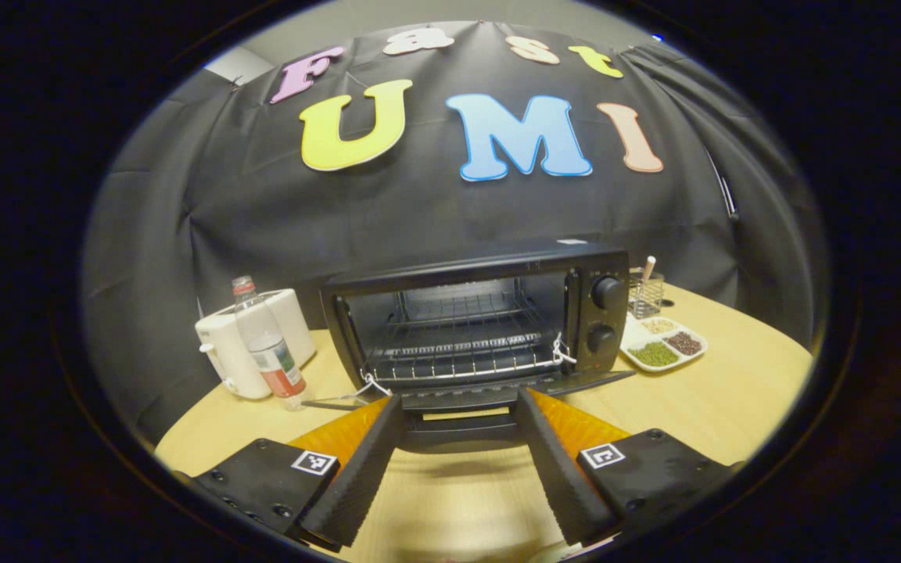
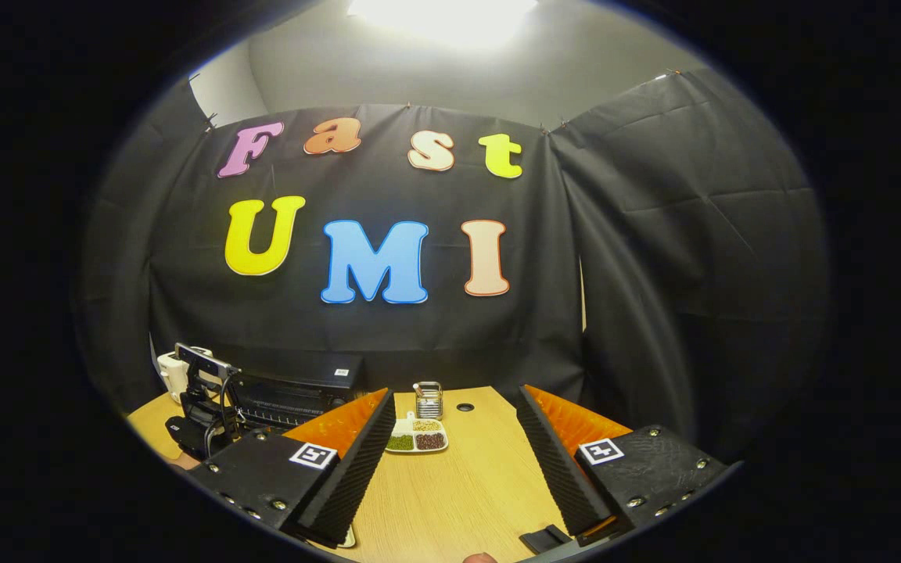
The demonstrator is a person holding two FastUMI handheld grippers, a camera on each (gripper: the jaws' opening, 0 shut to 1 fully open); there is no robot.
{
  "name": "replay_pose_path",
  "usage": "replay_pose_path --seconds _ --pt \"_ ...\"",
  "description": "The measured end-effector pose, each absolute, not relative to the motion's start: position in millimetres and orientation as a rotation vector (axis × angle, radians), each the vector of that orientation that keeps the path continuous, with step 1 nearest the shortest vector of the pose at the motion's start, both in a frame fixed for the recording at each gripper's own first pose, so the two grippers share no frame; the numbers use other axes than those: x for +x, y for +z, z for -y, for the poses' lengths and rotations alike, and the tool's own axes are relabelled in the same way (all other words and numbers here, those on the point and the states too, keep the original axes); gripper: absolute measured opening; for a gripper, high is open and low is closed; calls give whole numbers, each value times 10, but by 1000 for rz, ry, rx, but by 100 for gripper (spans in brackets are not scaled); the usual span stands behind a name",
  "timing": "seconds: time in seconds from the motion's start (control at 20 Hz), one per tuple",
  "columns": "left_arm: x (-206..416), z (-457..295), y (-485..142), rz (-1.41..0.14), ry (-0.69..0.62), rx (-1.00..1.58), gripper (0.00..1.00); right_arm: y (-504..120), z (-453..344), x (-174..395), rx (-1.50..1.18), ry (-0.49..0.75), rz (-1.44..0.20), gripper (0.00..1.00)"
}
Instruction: Open the electric oven with the left hand, put the food in, and close the electric oven.
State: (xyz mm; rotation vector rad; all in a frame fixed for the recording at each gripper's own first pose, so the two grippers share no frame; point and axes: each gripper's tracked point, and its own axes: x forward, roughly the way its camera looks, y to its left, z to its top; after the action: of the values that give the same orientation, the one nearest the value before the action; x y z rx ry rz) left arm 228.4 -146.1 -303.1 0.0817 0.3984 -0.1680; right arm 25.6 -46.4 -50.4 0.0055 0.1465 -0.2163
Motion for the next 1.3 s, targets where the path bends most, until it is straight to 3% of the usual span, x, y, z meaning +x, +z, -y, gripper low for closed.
replay_pose_path --seconds 0.65,1.15,1.25,1.3 --pt "1766 1265 -3460 -519 -103 82 98 -685 227 109 8 -76 -210 97" --pt "1369 865 -1884 -283 -66 17 100 -931 -186 368 161 149 -286 97" --pt "1265 722 -1542 -228 -48 19 97 -1053 -317 416 185 210 -339 98" --pt "1214 655 -1383 -204 -42 17 90 -1129 -381 420 192 237 -367 98"
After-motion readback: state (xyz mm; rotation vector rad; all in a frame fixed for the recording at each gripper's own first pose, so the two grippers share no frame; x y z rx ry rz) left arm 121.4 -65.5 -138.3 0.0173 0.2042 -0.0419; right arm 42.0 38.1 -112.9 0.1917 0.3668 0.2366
